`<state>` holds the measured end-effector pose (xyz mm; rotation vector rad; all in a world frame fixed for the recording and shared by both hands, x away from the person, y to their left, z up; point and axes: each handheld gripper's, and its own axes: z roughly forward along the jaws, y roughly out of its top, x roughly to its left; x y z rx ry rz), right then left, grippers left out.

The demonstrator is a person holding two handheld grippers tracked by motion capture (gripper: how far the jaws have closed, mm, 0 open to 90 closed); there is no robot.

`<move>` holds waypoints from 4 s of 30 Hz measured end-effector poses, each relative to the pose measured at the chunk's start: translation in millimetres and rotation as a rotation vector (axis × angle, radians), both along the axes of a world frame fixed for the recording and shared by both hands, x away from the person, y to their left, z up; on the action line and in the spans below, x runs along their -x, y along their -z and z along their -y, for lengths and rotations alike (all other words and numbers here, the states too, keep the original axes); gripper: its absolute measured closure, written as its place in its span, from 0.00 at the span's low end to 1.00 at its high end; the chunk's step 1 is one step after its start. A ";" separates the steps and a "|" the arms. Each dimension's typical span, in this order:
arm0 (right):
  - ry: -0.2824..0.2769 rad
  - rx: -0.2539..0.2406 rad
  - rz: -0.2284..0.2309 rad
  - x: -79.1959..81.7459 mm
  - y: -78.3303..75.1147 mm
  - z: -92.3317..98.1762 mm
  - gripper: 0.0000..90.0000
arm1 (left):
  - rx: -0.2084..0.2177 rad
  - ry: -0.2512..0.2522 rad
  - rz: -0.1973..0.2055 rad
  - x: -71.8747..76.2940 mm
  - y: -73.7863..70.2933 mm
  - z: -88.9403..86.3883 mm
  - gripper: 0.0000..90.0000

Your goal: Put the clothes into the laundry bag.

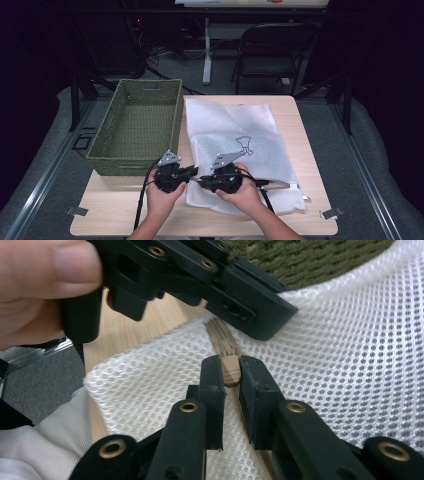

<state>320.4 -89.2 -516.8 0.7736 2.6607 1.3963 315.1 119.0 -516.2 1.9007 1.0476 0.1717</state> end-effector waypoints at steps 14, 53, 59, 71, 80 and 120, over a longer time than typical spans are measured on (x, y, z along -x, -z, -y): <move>-0.020 0.000 -0.053 -3.4 10.0 -2.3 0.90 | 0.009 0.001 -0.006 0.2 1.4 -0.6 0.93; -0.022 -0.009 -0.003 2.4 9.0 -6.4 0.97 | -0.001 -0.046 -0.024 19.0 -2.8 -26.6 0.69; -0.018 -0.006 0.001 2.6 8.8 -7.4 0.97 | 0.001 -0.035 -0.036 28.1 1.8 -34.1 0.66; -0.021 -0.017 0.014 4.1 8.3 -8.1 0.97 | -0.009 0.024 -0.072 28.6 16.0 -24.6 0.66; -0.017 -0.025 0.009 3.3 7.4 -6.6 0.97 | -0.024 0.039 -0.063 29.7 17.9 -21.3 0.81; 0.039 0.085 0.007 6.3 16.4 24.1 0.97 | 0.016 0.036 -0.109 20.4 28.7 -23.0 0.57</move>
